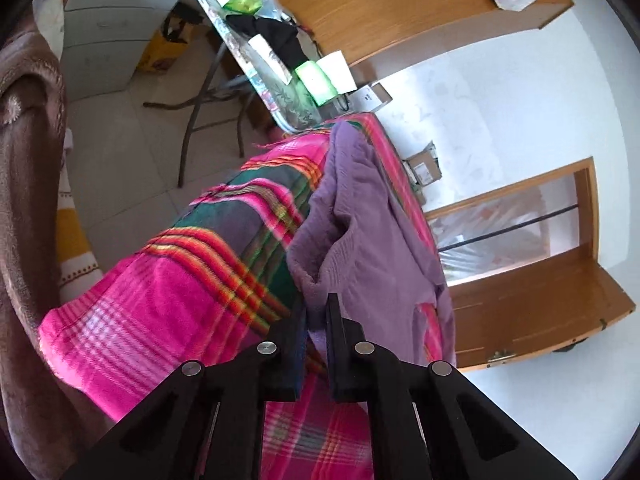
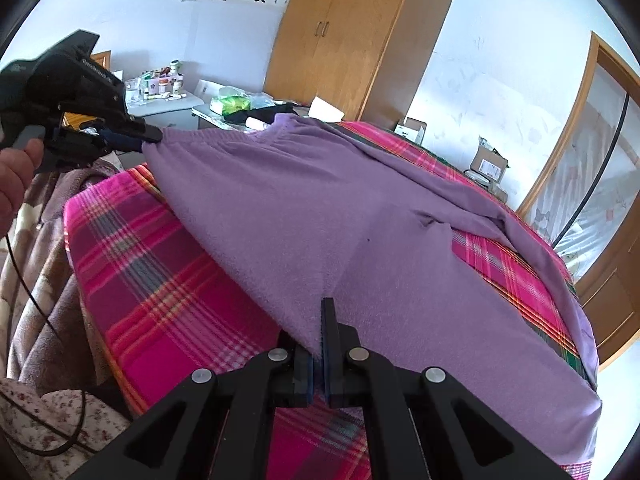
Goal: Fold clothes
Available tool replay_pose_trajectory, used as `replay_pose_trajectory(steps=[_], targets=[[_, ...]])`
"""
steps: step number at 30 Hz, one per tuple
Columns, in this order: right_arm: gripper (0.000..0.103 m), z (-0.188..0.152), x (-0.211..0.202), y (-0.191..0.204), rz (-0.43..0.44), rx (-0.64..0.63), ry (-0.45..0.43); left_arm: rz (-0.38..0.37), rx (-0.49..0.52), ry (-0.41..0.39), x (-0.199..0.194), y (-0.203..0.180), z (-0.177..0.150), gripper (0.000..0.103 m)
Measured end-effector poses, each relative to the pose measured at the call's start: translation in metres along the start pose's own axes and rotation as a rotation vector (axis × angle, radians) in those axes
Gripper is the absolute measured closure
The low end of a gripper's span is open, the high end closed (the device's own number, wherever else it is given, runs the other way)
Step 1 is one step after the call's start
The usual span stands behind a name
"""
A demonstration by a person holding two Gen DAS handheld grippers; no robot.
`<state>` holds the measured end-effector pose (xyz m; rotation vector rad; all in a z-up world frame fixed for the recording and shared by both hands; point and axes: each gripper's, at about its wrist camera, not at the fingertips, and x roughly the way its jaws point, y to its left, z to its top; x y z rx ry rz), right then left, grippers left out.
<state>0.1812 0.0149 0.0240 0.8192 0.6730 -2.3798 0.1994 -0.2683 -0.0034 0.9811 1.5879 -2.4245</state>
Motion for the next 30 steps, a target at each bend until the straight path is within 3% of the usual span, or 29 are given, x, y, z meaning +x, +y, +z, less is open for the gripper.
replay_pose_trajectory(steps=[8,16,22,25,30], targets=[[0.1,-0.012,0.016,0.014,-0.001,-0.062,0.062,0.051,-0.052,0.039,0.008,0.025,-0.006,0.094],[0.089,-0.011,0.007,-0.005,0.123,-0.05,0.086,0.087,-0.023,0.056,0.012,0.023,-0.005,0.093],[0.084,-0.028,-0.018,-0.07,0.222,0.146,0.068,0.142,-0.006,0.022,0.001,0.018,-0.004,0.087],[0.081,-0.045,-0.03,-0.119,0.141,0.295,0.041,0.127,-0.027,-0.006,-0.008,0.018,0.0,0.087],[0.075,-0.094,-0.045,-0.223,-0.184,0.606,0.047,0.151,0.049,-0.076,-0.01,-0.008,0.001,0.087]])
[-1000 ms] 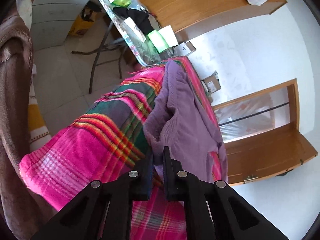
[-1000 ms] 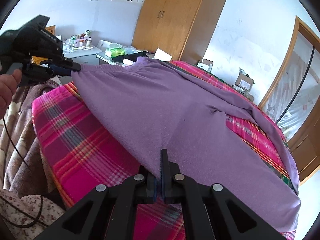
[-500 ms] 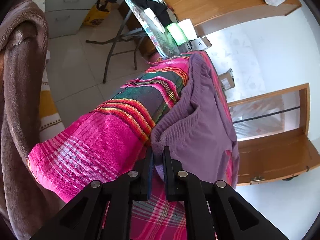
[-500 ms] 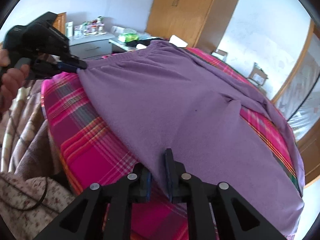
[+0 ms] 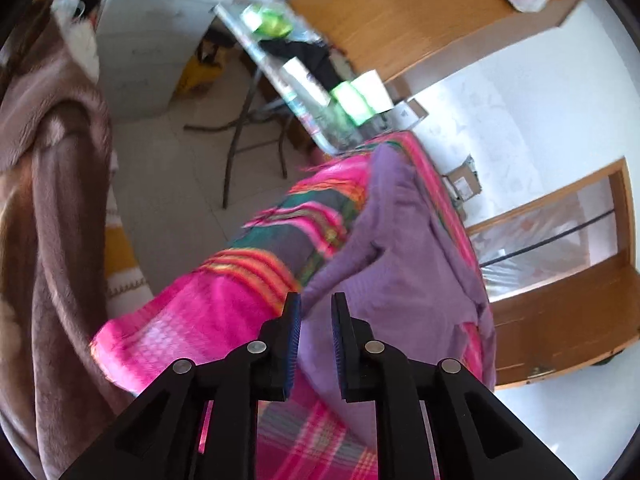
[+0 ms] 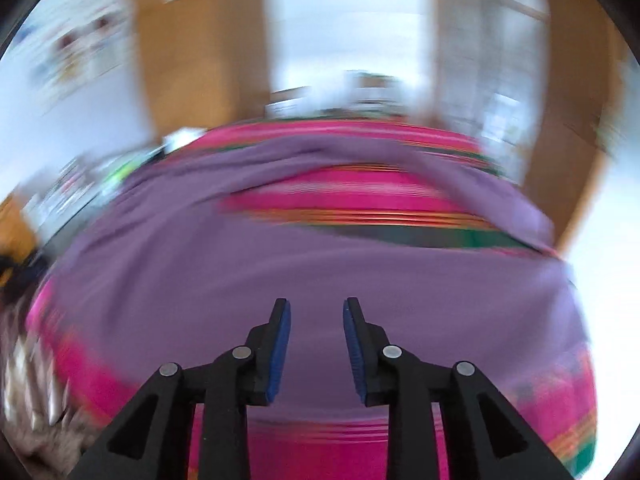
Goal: Fold clothes
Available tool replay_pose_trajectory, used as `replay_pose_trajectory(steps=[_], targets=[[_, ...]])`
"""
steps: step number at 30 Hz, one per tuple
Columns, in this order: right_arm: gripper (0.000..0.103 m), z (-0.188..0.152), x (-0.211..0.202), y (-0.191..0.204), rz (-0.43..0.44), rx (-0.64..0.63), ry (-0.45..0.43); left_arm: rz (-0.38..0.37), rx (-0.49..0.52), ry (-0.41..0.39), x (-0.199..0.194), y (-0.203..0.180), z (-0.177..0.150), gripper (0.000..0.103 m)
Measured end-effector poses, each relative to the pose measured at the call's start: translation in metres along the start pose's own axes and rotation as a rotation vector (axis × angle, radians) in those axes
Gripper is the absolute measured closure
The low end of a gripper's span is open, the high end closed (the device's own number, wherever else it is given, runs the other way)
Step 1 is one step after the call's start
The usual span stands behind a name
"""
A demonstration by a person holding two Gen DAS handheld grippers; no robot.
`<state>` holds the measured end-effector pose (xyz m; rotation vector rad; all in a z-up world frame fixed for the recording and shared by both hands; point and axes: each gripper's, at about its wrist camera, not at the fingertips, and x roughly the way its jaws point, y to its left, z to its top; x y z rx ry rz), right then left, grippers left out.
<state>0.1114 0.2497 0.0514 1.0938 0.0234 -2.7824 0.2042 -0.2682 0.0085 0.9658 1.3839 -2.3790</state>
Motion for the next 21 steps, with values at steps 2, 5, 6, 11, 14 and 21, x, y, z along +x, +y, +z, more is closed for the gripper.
replay_pose_trajectory(steps=[2,5,6,11,14,21], targets=[[0.075,0.003,0.006,-0.043,-0.105,0.118,-0.005,-0.018,0.038,0.013,0.006,-0.017,-0.002,0.087],[0.07,0.005,0.016,-0.102,-0.231,0.263,0.004,-0.035,0.08,0.057,0.024,-0.044,-0.008,0.081],[0.067,0.005,0.02,-0.118,-0.258,0.291,0.001,-0.036,0.095,0.07,0.031,-0.053,-0.01,0.079],[0.066,0.011,0.048,-0.18,-0.381,0.362,0.069,-0.058,0.167,0.171,0.065,-0.092,-0.016,0.079],[0.062,0.015,0.07,-0.213,-0.355,0.416,0.131,-0.047,0.2,0.222,0.085,-0.112,-0.021,0.079],[0.061,0.024,0.087,-0.229,-0.311,0.412,0.135,0.002,0.245,0.297,0.124,-0.138,-0.027,0.079]])
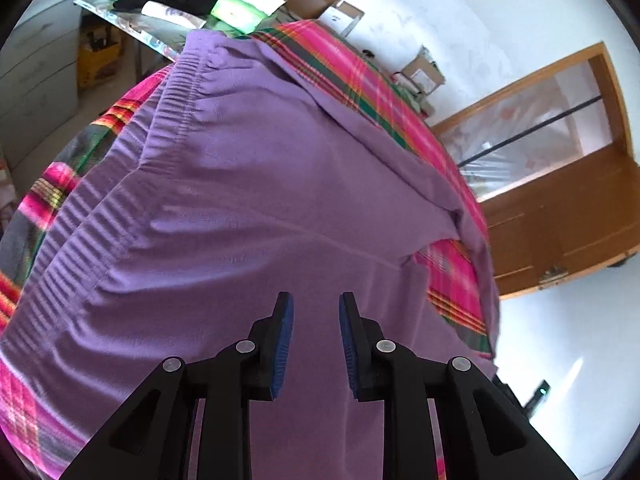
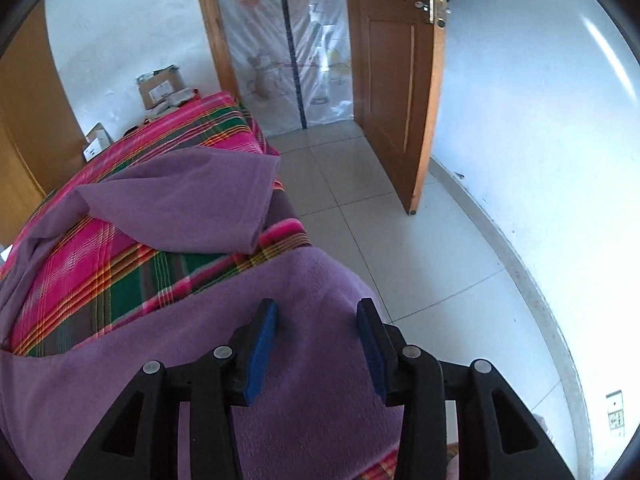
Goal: Fold clothes
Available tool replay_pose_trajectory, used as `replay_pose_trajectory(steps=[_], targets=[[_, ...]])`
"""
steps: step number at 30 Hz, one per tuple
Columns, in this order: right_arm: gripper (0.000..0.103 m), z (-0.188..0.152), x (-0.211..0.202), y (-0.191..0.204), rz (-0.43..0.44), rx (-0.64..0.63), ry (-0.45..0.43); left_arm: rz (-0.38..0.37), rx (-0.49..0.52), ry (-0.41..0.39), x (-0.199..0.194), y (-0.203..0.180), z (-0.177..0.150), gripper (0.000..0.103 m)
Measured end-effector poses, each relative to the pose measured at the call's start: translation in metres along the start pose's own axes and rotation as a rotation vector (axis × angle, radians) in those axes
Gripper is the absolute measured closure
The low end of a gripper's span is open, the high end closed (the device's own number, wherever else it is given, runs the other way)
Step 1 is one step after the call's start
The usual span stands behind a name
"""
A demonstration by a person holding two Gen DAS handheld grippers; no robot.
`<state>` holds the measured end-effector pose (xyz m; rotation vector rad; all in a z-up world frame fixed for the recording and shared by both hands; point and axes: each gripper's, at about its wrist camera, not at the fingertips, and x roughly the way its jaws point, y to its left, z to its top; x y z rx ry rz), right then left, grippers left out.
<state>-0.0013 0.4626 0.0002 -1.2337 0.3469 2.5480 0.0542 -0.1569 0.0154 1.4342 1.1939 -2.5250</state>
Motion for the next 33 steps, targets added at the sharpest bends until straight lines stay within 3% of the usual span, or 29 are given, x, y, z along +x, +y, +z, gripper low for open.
replay_pose_trajectory(steps=[2,3,4,5,7,10,14,16,19,25,29,32,33], targets=[[0.063,-0.001,-0.001,0.001,-0.007,-0.011,-0.01,0.015,-0.014,0.02,0.008,-0.001,0.002,0.079],[0.069,-0.002,-0.002,0.001,-0.013,-0.021,-0.017,0.017,-0.018,0.03,0.011,-0.001,0.004,0.079],[0.085,-0.001,-0.003,0.003,-0.021,-0.035,-0.024,0.018,-0.02,0.039,0.015,-0.002,0.005,0.079],[0.094,-0.001,-0.004,0.005,-0.029,-0.048,-0.032,0.02,-0.023,0.049,0.018,-0.003,0.006,0.079],[0.099,-0.001,-0.005,0.008,-0.044,-0.074,-0.047,0.032,-0.032,0.051,0.022,-0.002,0.009,0.079],[0.1,-0.001,-0.01,0.004,-0.047,-0.068,-0.056,0.04,-0.055,0.06,0.025,0.002,0.013,0.079],[0.103,0.006,-0.02,-0.009,-0.115,-0.037,-0.083,0.047,-0.077,0.072,0.025,0.011,0.017,0.079],[0.103,0.013,-0.016,-0.01,-0.24,-0.061,-0.098,0.039,-0.081,0.072,0.025,0.014,0.018,0.079],[0.103,0.015,-0.012,-0.022,-0.159,0.005,-0.049,0.038,-0.081,0.078,0.025,0.015,0.019,0.079],[0.102,0.016,-0.011,-0.015,-0.129,-0.008,-0.034,0.063,0.003,0.071,0.024,-0.007,0.025,0.079],[0.1,0.023,-0.013,0.013,-0.052,-0.088,-0.042,0.057,0.109,0.072,0.029,-0.037,0.031,0.079],[0.095,0.032,-0.006,0.048,-0.018,-0.21,-0.041,0.059,0.188,0.088,0.04,-0.063,0.036,0.079],[0.088,0.034,-0.003,0.062,-0.005,-0.257,-0.035,0.056,0.222,0.108,0.048,-0.073,0.036,0.076]])
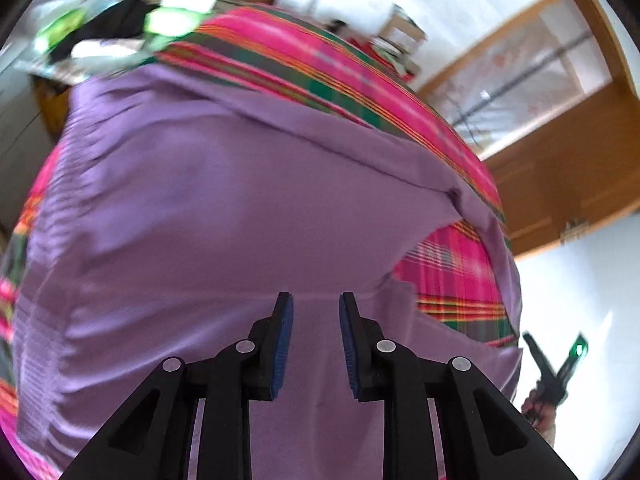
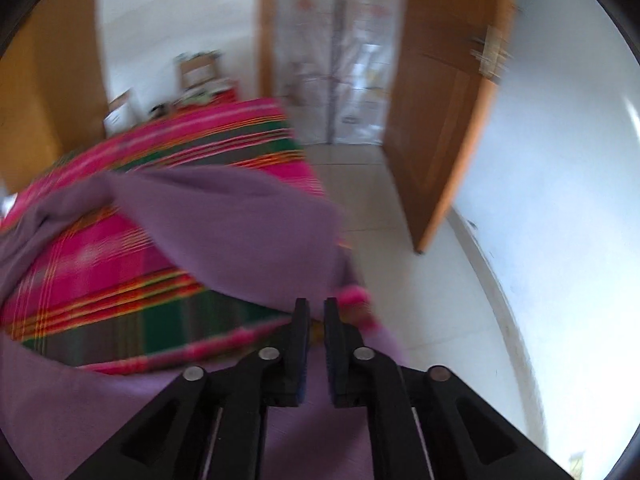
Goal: Fold clothes
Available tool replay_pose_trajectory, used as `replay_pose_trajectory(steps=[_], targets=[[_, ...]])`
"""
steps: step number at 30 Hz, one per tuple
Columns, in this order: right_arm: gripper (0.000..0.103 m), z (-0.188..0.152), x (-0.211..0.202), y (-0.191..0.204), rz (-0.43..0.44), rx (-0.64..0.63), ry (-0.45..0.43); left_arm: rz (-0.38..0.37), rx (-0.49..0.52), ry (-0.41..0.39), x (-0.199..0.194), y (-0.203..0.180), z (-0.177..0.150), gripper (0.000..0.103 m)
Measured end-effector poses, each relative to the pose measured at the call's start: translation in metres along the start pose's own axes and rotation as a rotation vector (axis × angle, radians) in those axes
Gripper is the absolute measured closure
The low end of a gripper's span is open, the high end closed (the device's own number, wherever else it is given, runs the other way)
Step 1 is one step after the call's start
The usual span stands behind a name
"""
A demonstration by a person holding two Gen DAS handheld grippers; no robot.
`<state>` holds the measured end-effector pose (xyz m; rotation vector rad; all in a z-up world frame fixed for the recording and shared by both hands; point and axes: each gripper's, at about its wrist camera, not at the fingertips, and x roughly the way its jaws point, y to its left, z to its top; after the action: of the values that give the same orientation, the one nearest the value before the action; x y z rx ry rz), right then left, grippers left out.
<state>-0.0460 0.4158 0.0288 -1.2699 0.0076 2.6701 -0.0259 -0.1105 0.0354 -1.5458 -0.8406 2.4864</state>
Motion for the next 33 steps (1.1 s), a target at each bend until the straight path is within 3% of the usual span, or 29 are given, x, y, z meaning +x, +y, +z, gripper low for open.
replay_pose_trajectory(steps=[2,6,10,14,16,17,18,19,24,27,28,33], targets=[[0.075,0.009,0.007,0.025,0.034,-0.101,0.0,0.003,0.048,0.029,0.015,-0.017,0.006,0.073],[0.067,0.023,0.023,0.074,0.054,-0.311,-0.006,0.027,0.16,0.094,0.042,-0.047,0.01,0.073],[0.066,0.031,0.041,0.102,-0.007,-0.427,-0.005,0.112,0.315,0.078,0.057,-0.077,0.012,0.073],[0.066,0.036,0.047,0.113,-0.038,-0.474,-0.019,0.093,0.351,0.091,0.07,-0.09,0.022,0.073],[0.07,0.039,0.05,0.117,-0.043,-0.48,-0.022,0.1,0.338,0.107,0.075,-0.089,0.028,0.073],[0.077,0.04,0.052,0.119,-0.046,-0.482,-0.023,0.103,0.331,0.115,0.078,-0.089,0.031,0.073],[0.091,0.041,0.055,0.119,-0.051,-0.473,-0.016,0.095,0.33,0.119,0.077,-0.088,0.033,0.073],[0.096,0.044,0.058,0.117,-0.061,-0.463,-0.014,0.091,0.336,0.124,0.074,-0.087,0.035,0.073],[0.096,0.045,0.052,0.117,-0.061,-0.436,-0.009,0.142,0.361,0.076,0.037,-0.08,0.047,0.073],[0.087,0.053,0.035,0.118,-0.05,-0.462,0.016,0.196,0.41,0.026,-0.002,-0.081,0.052,0.073],[0.082,0.057,0.019,0.117,-0.05,-0.468,-0.008,0.214,0.427,0.004,-0.018,-0.082,0.054,0.073],[0.081,0.097,-0.07,0.114,-0.05,-0.479,-0.138,0.236,0.454,-0.049,-0.077,-0.088,0.07,0.073]])
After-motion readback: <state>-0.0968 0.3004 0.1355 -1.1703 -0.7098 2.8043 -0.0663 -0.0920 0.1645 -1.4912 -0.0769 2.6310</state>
